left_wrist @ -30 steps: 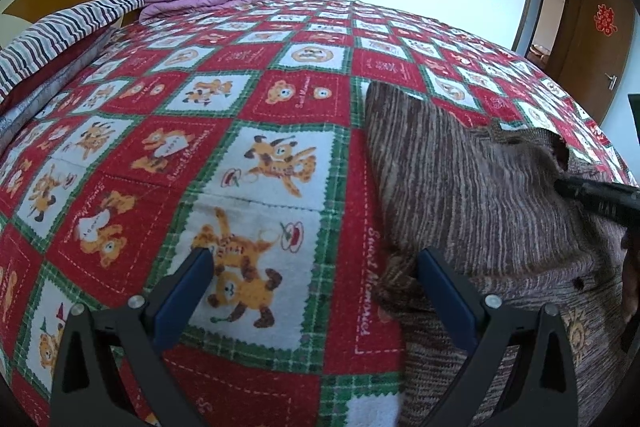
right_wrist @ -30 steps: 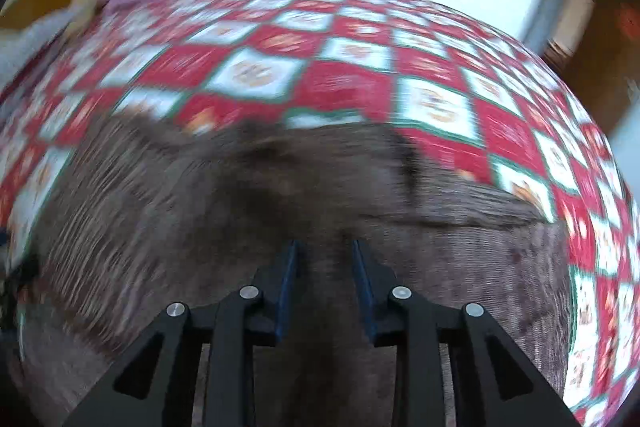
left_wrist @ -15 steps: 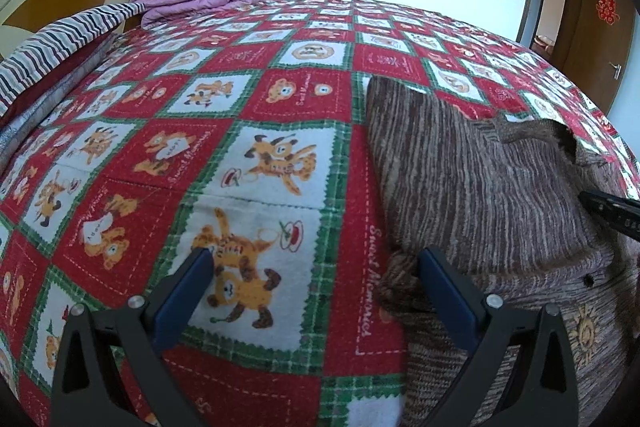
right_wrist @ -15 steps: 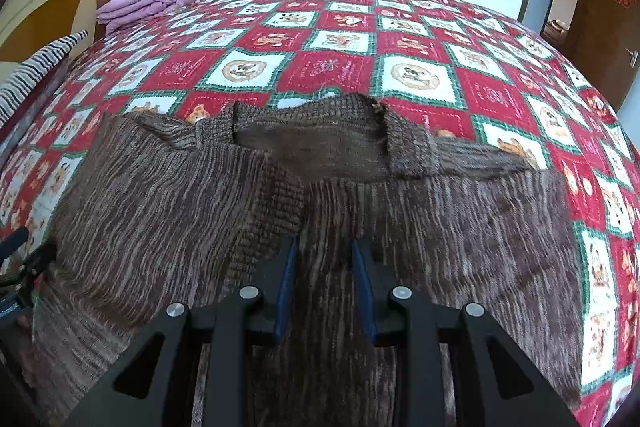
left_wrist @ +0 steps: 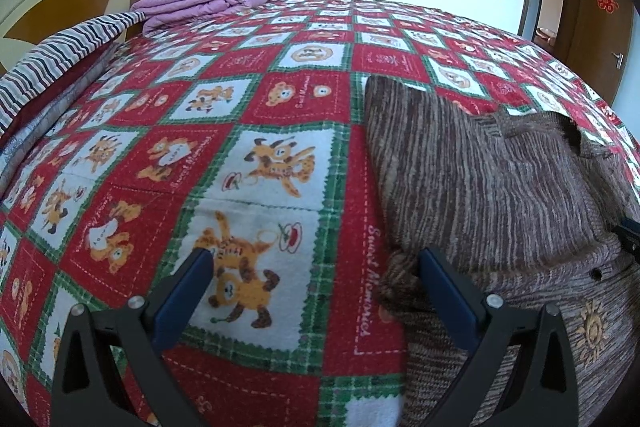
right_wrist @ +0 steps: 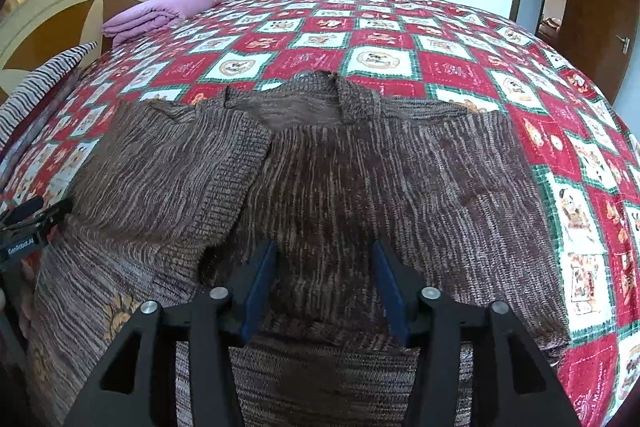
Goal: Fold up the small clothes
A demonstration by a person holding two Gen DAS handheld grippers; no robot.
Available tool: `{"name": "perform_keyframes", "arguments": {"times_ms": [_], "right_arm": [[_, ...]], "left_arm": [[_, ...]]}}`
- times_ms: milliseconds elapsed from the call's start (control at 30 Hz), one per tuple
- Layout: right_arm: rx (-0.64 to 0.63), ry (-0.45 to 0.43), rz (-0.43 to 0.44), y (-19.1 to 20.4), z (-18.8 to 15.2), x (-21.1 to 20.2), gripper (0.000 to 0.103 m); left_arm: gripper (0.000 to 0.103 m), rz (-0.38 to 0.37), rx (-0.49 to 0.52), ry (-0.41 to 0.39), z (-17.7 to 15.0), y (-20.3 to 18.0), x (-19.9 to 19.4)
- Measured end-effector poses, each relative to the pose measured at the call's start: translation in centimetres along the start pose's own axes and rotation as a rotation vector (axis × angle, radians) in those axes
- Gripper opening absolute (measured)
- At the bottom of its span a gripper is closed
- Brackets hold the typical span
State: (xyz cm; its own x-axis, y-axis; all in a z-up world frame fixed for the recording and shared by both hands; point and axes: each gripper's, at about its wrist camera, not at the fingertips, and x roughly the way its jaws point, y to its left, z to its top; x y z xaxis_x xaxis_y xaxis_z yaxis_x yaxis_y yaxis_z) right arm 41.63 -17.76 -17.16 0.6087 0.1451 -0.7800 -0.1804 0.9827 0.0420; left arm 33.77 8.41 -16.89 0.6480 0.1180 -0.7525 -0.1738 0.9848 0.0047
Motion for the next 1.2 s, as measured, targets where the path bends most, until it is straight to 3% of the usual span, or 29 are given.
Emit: {"name": "perform_keyframes", "arguments": {"times_ms": [100, 167, 733, 867, 1200], "right_arm": [[-0.054, 0.023, 0.001, 0.8, -0.1, 0.3, 0.073], [-0.099, 0.036, -0.022, 1.5, -0.2, 0.5, 0.077], [0.038, -0.011, 0.041, -1.0, -2.5, -3.1, 0.077], [0.036, -0.010, 0.047, -1.1, -3.9, -4.1, 0.077], [0.076, -0.013, 0.075, -2.5, -7.9, -7.7, 0.077]], "left_arm": [[0.103, 0.008, 0.008, 0.003, 0.0, -0.2, 0.0], [0.103, 0.009, 0.010, 0.004, 0.0, -0.2, 0.0], [0.103, -0.027, -0.010, 0.017, -0.5, 0.3, -1.6], [0.103, -0.061, 0.000, 0.058, -1.6, 0.3, -2.3], [0.103, -0.099, 0.038, 0.005, -5.2, 0.5, -7.3]]}}
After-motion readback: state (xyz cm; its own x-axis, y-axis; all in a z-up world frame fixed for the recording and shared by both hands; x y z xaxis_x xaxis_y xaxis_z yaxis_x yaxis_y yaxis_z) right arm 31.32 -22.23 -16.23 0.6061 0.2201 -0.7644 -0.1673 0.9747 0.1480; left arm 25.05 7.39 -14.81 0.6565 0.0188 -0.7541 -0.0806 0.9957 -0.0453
